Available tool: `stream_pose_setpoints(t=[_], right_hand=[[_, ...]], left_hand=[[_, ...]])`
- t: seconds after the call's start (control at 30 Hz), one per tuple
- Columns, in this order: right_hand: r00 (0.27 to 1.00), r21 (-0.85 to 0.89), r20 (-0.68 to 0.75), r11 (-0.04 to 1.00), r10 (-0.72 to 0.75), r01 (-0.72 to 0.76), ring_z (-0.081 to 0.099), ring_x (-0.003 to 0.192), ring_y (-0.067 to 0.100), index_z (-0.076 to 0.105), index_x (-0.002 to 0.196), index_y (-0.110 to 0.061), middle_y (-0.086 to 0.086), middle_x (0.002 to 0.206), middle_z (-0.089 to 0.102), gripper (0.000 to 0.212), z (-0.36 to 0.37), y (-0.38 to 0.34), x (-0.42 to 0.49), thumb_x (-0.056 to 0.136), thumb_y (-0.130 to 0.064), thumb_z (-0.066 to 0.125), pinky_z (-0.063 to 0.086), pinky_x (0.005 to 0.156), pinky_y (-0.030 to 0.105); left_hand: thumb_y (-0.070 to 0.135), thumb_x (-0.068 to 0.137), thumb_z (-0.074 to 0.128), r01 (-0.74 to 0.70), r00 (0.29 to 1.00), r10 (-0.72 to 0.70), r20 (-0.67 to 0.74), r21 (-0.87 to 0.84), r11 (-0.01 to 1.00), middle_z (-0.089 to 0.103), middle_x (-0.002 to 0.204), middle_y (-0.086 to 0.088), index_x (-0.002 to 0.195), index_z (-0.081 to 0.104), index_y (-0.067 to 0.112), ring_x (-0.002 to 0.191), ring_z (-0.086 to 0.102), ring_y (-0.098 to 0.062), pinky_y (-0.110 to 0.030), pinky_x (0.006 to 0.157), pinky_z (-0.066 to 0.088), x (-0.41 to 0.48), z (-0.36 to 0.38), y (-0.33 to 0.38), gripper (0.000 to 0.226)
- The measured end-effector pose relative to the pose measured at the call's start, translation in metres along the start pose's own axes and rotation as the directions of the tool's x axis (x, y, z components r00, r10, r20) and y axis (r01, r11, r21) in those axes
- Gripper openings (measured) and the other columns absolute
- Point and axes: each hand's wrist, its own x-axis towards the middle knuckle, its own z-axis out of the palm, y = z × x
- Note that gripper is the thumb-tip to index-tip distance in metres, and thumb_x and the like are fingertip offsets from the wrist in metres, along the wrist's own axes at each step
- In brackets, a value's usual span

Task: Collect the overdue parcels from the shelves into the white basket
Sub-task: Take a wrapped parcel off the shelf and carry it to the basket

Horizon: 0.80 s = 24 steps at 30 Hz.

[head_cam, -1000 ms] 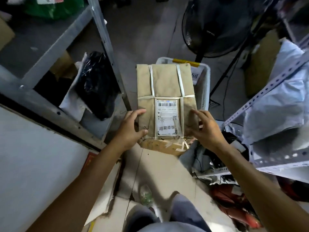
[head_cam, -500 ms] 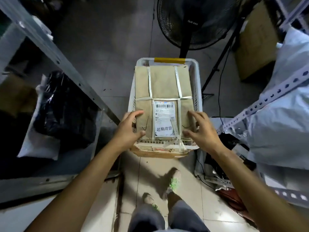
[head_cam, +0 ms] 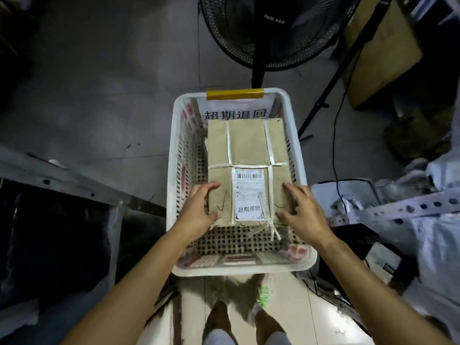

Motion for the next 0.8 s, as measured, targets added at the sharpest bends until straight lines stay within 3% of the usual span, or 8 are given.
stream_pose_setpoints(t=[0.13, 0.37, 0.43, 0.57, 0.63, 0.7, 0.8], right_hand=[[0.998, -0.017, 0.009, 0.998, 0.067, -0.067, 0.038, 0.133, 0.011, 0.035, 0.151, -0.025, -0.009, 0.15, 0.032, 0.08, 0.028, 0.019, 0.021, 0.083, -0.02, 0.077, 0.034, 0.115, 0.034], [0.989, -0.036, 0.075, 0.991, 0.129, -0.127, 0.032, 0.132, 0.003, 0.035, 0.15, -0.028, -0.017, 0.148, 0.029, 0.078, 0.077, 0.053, 0.016, 0.084, -0.023, 0.076, 0.027, 0.115, 0.026], [0.986, -0.073, 0.095, 0.988, 0.14, -0.133, 0.034, 0.133, 0.005, 0.035, 0.15, -0.03, -0.017, 0.148, 0.03, 0.078, 0.088, 0.061, 0.014, 0.084, -0.025, 0.077, 0.028, 0.114, 0.025], [0.98, -0.121, 0.143, 0.985, 0.138, -0.122, 0.039, 0.135, 0.013, 0.034, 0.151, -0.029, -0.01, 0.151, 0.031, 0.08, 0.114, 0.077, 0.02, 0.083, -0.029, 0.076, 0.032, 0.115, 0.03], [0.975, -0.159, 0.162, 0.98, 0.149, -0.123, 0.038, 0.136, 0.014, 0.032, 0.151, -0.03, -0.011, 0.153, 0.029, 0.08, 0.127, 0.085, 0.024, 0.084, -0.031, 0.076, 0.032, 0.116, 0.034], [0.972, -0.172, 0.186, 0.979, 0.142, -0.11, 0.038, 0.137, 0.016, 0.034, 0.151, -0.026, -0.007, 0.153, 0.03, 0.079, 0.138, 0.092, 0.028, 0.084, -0.03, 0.075, 0.03, 0.115, 0.03], [0.965, -0.2, 0.223, 0.975, 0.138, -0.093, 0.043, 0.134, 0.019, 0.037, 0.15, -0.022, -0.001, 0.15, 0.035, 0.076, 0.157, 0.105, 0.036, 0.084, -0.027, 0.074, 0.034, 0.113, 0.031]], left_hand=[[0.003, 0.082, 0.076, 0.018, 0.999, -0.018, 0.047, -0.004, 1.0, 0.04, 0.14, 0.011, 0.139, 0.046, 0.035, 0.131, 0.041, -0.006, -0.015, 0.109, 0.027, 0.031, 0.016, -0.032, 0.072], [0.009, 0.086, 0.073, 0.088, 0.989, -0.091, 0.115, 0.032, 0.996, 0.035, 0.14, 0.017, 0.138, 0.043, 0.045, 0.132, 0.039, -0.004, -0.022, 0.114, 0.024, 0.027, 0.049, -0.089, 0.07], [0.009, 0.086, 0.072, 0.117, 0.983, -0.122, 0.135, 0.047, 0.992, 0.034, 0.138, 0.018, 0.136, 0.043, 0.047, 0.125, 0.046, -0.002, -0.026, 0.116, 0.028, 0.021, 0.058, -0.101, 0.069], [0.005, 0.084, 0.071, 0.188, 0.965, -0.201, 0.167, 0.095, 0.978, 0.04, 0.133, 0.015, 0.131, 0.042, 0.052, 0.09, 0.061, 0.002, -0.036, 0.1, 0.05, 0.018, 0.071, -0.124, 0.073], [0.005, 0.084, 0.072, 0.212, 0.96, -0.229, 0.161, 0.119, 0.97, 0.04, 0.125, 0.017, 0.125, 0.04, 0.058, 0.079, 0.062, 0.005, -0.037, 0.094, 0.051, 0.019, 0.078, -0.137, 0.075], [0.004, 0.085, 0.072, 0.22, 0.957, -0.24, 0.165, 0.128, 0.967, 0.038, 0.125, 0.014, 0.125, 0.04, 0.056, 0.08, 0.061, 0.003, -0.027, 0.085, 0.051, 0.02, 0.083, -0.148, 0.073], [0.005, 0.086, 0.07, 0.222, 0.953, -0.248, 0.173, 0.158, 0.962, 0.03, 0.127, 0.011, 0.133, 0.039, 0.047, 0.099, 0.051, -0.005, -0.018, 0.076, 0.042, 0.023, 0.094, -0.166, 0.07]])
